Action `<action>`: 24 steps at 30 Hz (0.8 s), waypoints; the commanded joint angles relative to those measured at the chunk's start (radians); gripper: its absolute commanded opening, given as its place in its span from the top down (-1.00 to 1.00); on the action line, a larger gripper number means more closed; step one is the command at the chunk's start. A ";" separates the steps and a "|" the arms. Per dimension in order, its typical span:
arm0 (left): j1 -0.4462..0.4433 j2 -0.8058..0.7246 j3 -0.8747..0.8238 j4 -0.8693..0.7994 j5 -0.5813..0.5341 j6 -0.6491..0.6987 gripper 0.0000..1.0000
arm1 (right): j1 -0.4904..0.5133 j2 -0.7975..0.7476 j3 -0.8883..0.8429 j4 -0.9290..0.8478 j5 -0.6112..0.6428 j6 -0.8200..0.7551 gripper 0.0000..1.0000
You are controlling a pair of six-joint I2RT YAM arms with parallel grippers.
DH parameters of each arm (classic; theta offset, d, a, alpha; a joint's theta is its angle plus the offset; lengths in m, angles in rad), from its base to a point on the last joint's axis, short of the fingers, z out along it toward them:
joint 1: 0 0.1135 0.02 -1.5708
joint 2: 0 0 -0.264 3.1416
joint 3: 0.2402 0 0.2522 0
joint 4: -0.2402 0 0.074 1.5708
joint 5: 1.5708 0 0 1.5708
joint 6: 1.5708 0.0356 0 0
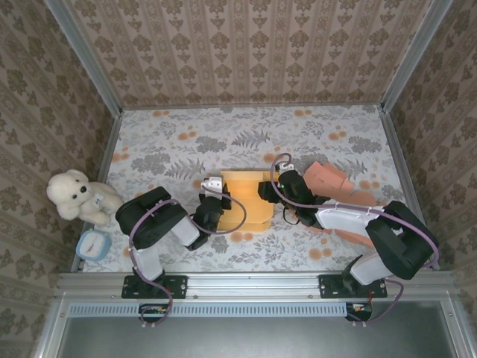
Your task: Fold the paper box
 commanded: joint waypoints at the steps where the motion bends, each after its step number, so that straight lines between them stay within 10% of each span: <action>1: 0.002 -0.019 -0.015 -0.025 0.018 -0.014 1.00 | -0.010 0.021 0.013 -0.043 0.061 -0.039 -0.11; 24: 0.005 -0.030 -0.021 -0.025 0.014 -0.007 1.00 | -0.040 0.036 0.017 -0.067 0.139 -0.053 -0.13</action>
